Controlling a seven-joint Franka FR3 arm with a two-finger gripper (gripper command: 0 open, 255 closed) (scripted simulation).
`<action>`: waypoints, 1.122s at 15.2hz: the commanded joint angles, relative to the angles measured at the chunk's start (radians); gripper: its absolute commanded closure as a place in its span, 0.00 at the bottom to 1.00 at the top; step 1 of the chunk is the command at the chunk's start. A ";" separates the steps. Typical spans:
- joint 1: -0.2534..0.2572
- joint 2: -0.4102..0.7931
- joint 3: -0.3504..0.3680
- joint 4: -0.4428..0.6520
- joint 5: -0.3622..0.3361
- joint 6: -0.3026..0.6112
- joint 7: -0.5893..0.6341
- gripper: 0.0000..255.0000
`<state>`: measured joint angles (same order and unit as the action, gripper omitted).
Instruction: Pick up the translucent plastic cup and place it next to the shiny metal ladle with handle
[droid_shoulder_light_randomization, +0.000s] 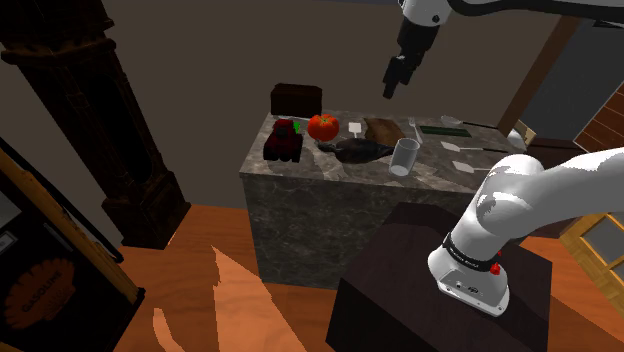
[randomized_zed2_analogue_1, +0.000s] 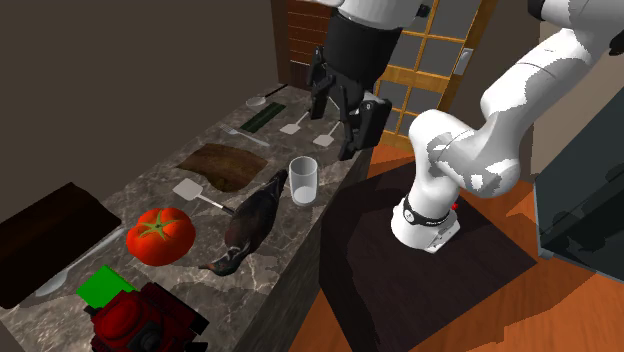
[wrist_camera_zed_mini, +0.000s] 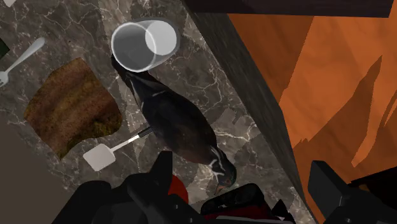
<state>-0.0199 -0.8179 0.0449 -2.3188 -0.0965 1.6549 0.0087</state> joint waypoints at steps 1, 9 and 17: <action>0.000 0.000 0.000 0.000 0.000 0.000 0.000 0.00; -0.020 -0.016 -0.178 -0.181 -0.077 0.129 -0.205 0.00; -0.054 0.072 -0.373 -0.284 -0.172 0.282 -0.416 0.00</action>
<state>-0.0716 -0.7681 -0.3020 -2.5955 -0.2562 1.9114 -0.3784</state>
